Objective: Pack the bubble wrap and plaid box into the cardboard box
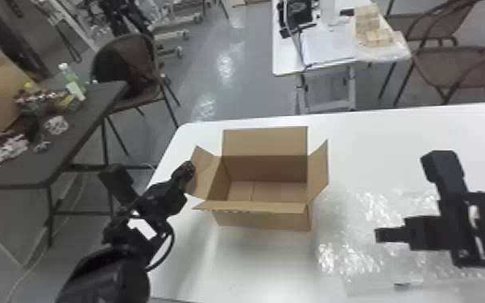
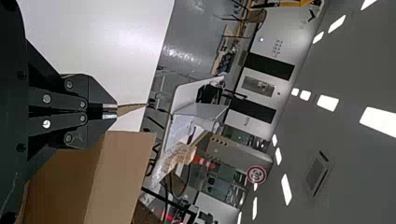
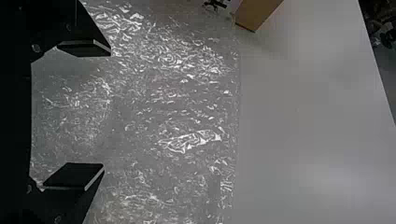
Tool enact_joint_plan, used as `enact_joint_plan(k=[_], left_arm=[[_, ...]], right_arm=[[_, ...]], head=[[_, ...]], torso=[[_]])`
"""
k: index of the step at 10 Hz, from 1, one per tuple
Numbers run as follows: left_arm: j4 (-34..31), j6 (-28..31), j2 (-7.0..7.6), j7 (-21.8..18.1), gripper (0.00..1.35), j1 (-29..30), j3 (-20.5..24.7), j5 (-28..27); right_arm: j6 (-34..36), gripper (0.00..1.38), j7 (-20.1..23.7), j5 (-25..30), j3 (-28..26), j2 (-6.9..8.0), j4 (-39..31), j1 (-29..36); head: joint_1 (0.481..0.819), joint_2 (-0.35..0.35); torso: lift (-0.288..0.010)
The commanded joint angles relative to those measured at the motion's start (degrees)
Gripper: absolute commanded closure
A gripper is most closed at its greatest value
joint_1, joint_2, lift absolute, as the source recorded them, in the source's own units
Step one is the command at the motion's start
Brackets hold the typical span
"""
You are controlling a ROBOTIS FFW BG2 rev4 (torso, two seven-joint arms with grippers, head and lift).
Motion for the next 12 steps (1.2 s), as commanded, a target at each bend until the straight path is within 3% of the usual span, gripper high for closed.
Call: enact_joint_plan(k=[1,2,3,5,6,9,12], left_arm=[[0.09,-0.18,-0.11,0.00,1.21,0.04,-0.07,0.21],[0.18,-0.27,-0.11,0.00,1.21,0.13,-0.16,0.21],[0.18,-0.27,-0.20,0.00,1.21,0.13,-0.16,0.38],[0.27,-0.45,-0.20,0.00,1.21,0.21,-0.16,0.56],[0.27,-0.62,-0.20,0.00,1.21,0.21,-0.16,0.56],[0.27,-0.97,-0.37,0.00,1.21,0.30,0.02,0.56],[0.45,-1.85,-0.64,0.09,1.21,0.21,0.46,0.21]], right_arm=[[0.43,0.63,0.53,0.00,0.01,-0.17,0.55,-0.04],[0.43,0.86,1.23,0.09,0.01,-0.34,0.63,-0.04],[0.17,0.98,1.85,0.44,-0.08,-0.52,0.55,0.13],[-0.01,1.08,2.55,0.97,-0.08,-1.05,0.19,0.22],[-1.15,1.22,3.25,0.97,-0.25,-1.22,-0.69,0.75],[-3.08,1.22,4.22,0.79,-4.03,-0.87,-7.80,2.86],[-10.11,1.22,4.31,-2.46,-5.17,-0.17,-10.00,4.26]], head=[[0.695,0.346],[0.695,0.345],[0.695,0.346],[0.695,0.344],[0.695,0.341],[0.695,0.335],[0.695,0.324]], torso=[[-0.119],[-0.119],[-0.119],[-0.119],[-0.119],[-0.119],[-0.119]])
